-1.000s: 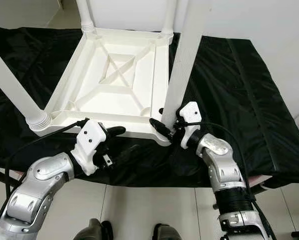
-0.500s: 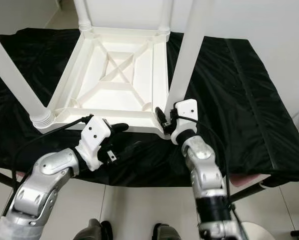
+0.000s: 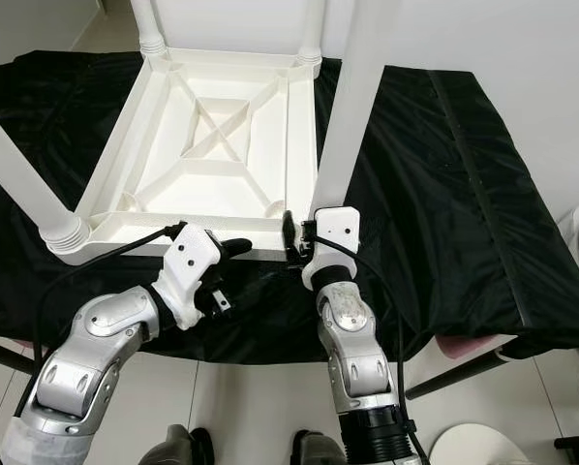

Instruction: Building children table

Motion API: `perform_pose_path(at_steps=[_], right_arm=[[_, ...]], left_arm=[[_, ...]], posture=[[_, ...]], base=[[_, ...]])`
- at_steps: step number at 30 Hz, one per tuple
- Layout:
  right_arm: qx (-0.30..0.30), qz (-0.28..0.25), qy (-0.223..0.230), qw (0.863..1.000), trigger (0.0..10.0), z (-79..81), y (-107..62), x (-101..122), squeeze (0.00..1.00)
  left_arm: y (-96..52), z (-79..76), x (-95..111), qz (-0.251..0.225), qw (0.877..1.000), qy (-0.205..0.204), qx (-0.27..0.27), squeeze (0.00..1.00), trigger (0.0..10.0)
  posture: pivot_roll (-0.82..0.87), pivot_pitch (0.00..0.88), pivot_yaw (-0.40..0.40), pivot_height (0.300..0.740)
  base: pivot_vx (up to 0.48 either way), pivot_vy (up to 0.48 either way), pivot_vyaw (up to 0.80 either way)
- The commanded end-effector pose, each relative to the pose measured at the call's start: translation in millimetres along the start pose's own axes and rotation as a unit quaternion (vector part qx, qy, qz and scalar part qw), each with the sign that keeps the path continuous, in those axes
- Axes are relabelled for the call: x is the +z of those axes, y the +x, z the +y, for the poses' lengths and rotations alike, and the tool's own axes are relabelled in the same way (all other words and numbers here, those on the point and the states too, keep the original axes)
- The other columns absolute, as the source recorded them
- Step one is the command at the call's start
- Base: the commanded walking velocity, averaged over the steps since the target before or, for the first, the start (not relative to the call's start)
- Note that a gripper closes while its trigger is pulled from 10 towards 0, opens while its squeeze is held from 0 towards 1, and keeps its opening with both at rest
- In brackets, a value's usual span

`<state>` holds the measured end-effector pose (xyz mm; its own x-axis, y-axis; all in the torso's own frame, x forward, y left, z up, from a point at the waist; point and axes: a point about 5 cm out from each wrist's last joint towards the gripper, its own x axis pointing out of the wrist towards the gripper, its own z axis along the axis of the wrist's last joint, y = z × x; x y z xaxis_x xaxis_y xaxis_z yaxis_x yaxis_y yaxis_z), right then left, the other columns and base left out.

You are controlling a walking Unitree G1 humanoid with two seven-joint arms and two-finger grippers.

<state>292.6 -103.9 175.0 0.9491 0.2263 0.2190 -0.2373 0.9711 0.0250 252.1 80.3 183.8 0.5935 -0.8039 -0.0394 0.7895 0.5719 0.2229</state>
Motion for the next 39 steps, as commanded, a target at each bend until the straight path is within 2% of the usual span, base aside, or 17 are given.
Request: perform_pose_path(at_steps=[1, 3, 4, 6, 7, 13, 20, 21, 25, 26, 28, 29, 30, 31, 32, 38, 39], right_arm=[[0.029, -0.012, 0.013, 0.999, 10.0, -11.3, -5.6, 6, 1.0], [0.043, -0.004, 0.01, 0.999, 10.0, -13.9, -6.9, 5, 1.0], [0.068, 0.003, 0.007, 0.998, 10.0, -17.8, -8.7, 3, 0.9], [0.09, 0.011, 0.005, 0.996, 10.0, -20.9, -10.9, 2, 0.9], [0.111, 0.016, -0.001, 0.994, 10.0, -24.7, -12.5, 1, 0.0], [0.2, 0.021, -0.027, 0.979, 10.0, -37.2, -14.4, -1, 0.0], [0.249, 0.037, -0.045, 0.967, 10.0, -44.0, -6.6, -4, 0.0], [0.27, 0.05, -0.067, 0.959, 10.0, -49.9, 5.8, -9, 0.0], [0.286, 0.061, -0.084, 0.953, 9.6, -53.0, 16.8, -13, 0.0], [0.291, 0.067, -0.084, 0.951, 4.9, -53.8, 19.5, -14, 0.0], [0.291, 0.067, -0.084, 0.951, 4.9, -53.8, 19.5, -14, 0.0], [0.294, 0.071, -0.089, 0.949, 3.8, -54.5, 21.1, -16, 0.0], [0.294, 0.071, -0.089, 0.949, 3.8, -54.5, 21.1, -16, 0.0], [0.299, 0.074, -0.091, 0.947, 1.6, -55.2, 21.4, -18, 0.0], [0.301, 0.078, -0.09, 0.946, 0.0, -56.2, 21.3, -20, 0.0], [0.311, 0.089, -0.086, 0.942, 0.0, -58.1, 19.0, -26, 0.0], [0.31, 0.091, -0.082, 0.943, 3.8, -58.7, 18.3, -27, 0.0]], left_arm=[[-5.8, 8.5, -7, 0.015, 0.995, -0.002, 0.1, 0.0, 10.0], [-6.4, 8.1, -8, 0.019, 0.995, 0.001, 0.099, 0.0, 10.0], [-6.9, 7.2, -9, 0.021, 0.995, 0.006, 0.096, 0.0, 10.0], [-6.9, 6.0, -9, 0.022, 0.995, 0.011, 0.092, 0.0, 10.0], [-7.1, 6.5, -9, 0.021, 0.995, 0.012, 0.094, 0.0, 10.0], [-7.2, 7.3, -9, 0.021, 0.995, 0.018, 0.097, 0.0, 10.0], [-5.7, 6.2, -8, 0.019, 0.995, 0.022, 0.091, 0.0, 10.0], [-3.7, 4.7, -7, 0.017, 0.996, 0.029, 0.086, 0.0, 10.0], [-2.8, 4.2, -6, 0.016, 0.996, 0.037, 0.083, 0.0, 10.0], [-2.9, 4.2, -6, 0.016, 0.996, 0.04, 0.083, 0.0, 10.0], [-2.9, 4.2, -6, 0.016, 0.996, 0.04, 0.083, 0.0, 10.0], [-3.0, 4.3, -6, 0.016, 0.996, 0.041, 0.083, 0.0, 10.0], [-3.0, 4.3, -6, 0.016, 0.996, 0.041, 0.083, 0.0, 10.0], [-3.4, 4.2, -5, 0.016, 0.996, 0.041, 0.084, 0.0, 10.0], [-3.9, 3.9, -6, 0.017, 0.996, 0.041, 0.084, 0.0, 10.0], [-6.0, 1.2, -7, 0.021, 0.996, 0.047, 0.078, 0.0, 10.0], [-6.0, 0.9, -7, 0.021, 0.996, 0.047, 0.078, 0.0, 10.0]], posture=[[-0.14, 0.144, -0.011, 0.74], [-0.13, 0.141, -0.015, 0.74], [-0.13, 0.136, -0.019, 0.74], [-0.13, 0.134, -0.02, 0.74], [-0.13, 0.129, -0.022, 0.74], [-0.13, 0.123, -0.018, 0.74], [-0.14, 0.121, -0.007, 0.74], [-0.13, 0.119, -0.001, 0.74], [-0.12, 0.122, -0.001, 0.74], [-0.12, 0.122, -0.001, 0.74], [-0.12, 0.122, -0.001, 0.74], [-0.12, 0.122, -0.002, 0.74], [-0.12, 0.122, -0.002, 0.74], [-0.12, 0.125, 0.0, 0.74], [-0.12, 0.125, 0.0, 0.74], [-0.11, 0.131, -0.001, 0.74], [-0.11, 0.131, 0.001, 0.74]], base=[[0.0, 0.0, 0.0], [0.0, 0.0, 0.0], [0.0, 0.0, 0.0], [0.0, 0.0, 0.0], [0.0, 0.0, 0.0], [0.0, 0.0, 0.0], [0.0, 0.0, 0.0], [0.0, 0.0, 0.0], [0.0, 0.0, 0.0], [0.0, 0.0, 0.0], [0.0, 0.0, 0.0], [0.0, 0.0, 0.0], [0.0, 0.0, 0.0], [0.0, 0.0, 0.0], [0.0, 0.0, 0.0], [0.0, 0.0, 0.0], [0.0, 0.0, 0.0]])
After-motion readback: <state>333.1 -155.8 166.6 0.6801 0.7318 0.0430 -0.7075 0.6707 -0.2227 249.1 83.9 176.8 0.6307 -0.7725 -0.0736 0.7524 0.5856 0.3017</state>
